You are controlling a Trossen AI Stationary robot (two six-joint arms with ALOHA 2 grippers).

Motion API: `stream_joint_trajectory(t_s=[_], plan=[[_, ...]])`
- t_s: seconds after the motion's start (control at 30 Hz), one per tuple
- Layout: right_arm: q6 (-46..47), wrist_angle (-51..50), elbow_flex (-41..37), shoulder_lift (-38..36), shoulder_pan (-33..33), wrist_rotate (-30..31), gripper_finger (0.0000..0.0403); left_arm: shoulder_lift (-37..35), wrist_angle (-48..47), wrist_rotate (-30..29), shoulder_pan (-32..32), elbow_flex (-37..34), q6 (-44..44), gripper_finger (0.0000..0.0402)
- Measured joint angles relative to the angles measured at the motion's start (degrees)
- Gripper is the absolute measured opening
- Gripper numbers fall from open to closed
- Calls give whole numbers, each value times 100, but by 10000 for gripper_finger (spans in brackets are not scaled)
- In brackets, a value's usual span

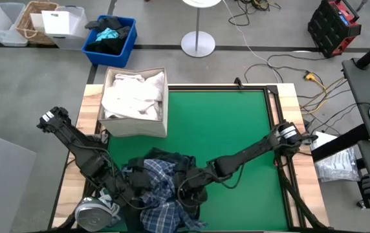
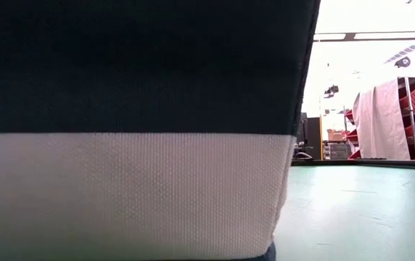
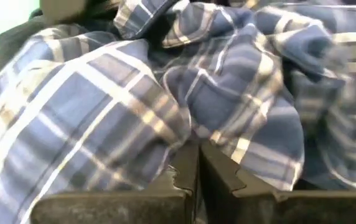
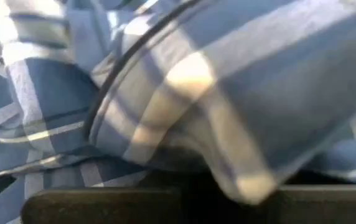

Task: Sort clothes
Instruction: Put the blue shirt into the blue laundry organizer

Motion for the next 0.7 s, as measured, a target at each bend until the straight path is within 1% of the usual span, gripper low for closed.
stream_joint_trajectory(t_s=[0.13, 0.2, 0.23, 0.3, 0.4, 0.47, 0.6, 0.7], plan=[[229, 23, 10, 342, -96, -37, 12, 0, -736, 97, -11, 490, 9, 0], [301, 20, 10, 465, -123, -37, 12, -6, -901, 51, -11, 714, 73, 0], [345, 20, 10, 525, -134, -34, 12, -10, -860, -7, -11, 776, 130, 0], [445, 16, 10, 626, -150, -17, 12, -13, -389, -56, -11, 773, 403, 0], [613, 32, 10, 685, -159, 82, 12, 80, 611, -55, -11, 509, 994, 0], [635, 53, 5, 671, -159, 122, 12, 192, 938, 9, -11, 252, 1113, 0], [564, -8, -11, 412, -161, 241, 12, 358, 1016, 153, -71, -333, 899, 0], [423, -39, -19, 117, -161, 284, 12, 407, 1392, 168, -150, -806, 593, 0]])
